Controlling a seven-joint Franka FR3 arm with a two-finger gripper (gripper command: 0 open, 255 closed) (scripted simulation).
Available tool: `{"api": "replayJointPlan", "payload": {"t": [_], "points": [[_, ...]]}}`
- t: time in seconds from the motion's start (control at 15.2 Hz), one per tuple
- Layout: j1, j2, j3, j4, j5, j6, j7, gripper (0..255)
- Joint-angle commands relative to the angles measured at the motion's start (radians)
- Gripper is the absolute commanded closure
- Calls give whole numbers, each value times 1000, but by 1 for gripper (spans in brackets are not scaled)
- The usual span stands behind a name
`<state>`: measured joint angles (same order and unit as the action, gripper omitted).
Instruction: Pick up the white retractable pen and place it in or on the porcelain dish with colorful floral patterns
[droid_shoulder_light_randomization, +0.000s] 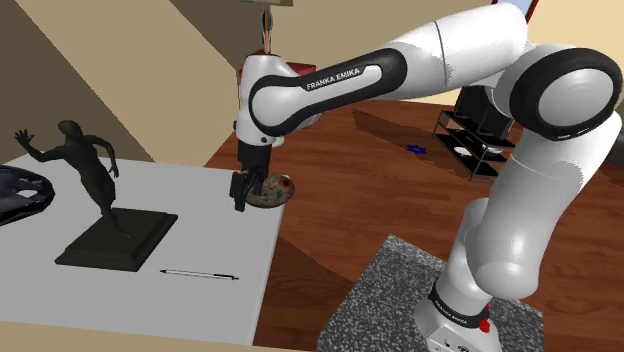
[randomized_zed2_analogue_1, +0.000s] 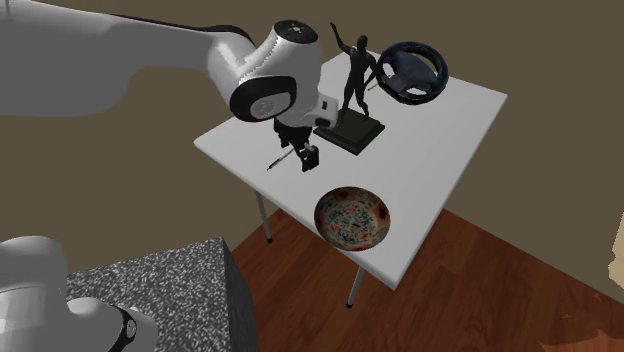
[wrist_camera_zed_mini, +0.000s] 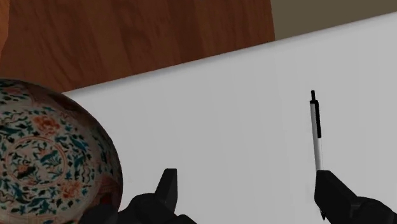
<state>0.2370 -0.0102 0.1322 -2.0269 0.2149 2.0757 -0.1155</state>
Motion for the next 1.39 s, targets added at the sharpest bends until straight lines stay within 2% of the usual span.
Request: {"api": "replayJointPlan", "payload": {"t": [0.0, 0.79, 1.32], "points": [[16, 61, 16, 42, 7, 16, -6, 0], [116, 441, 96, 379, -3, 36, -31, 0], [133, 488, 99, 348, -6, 117, -30, 0]]}}
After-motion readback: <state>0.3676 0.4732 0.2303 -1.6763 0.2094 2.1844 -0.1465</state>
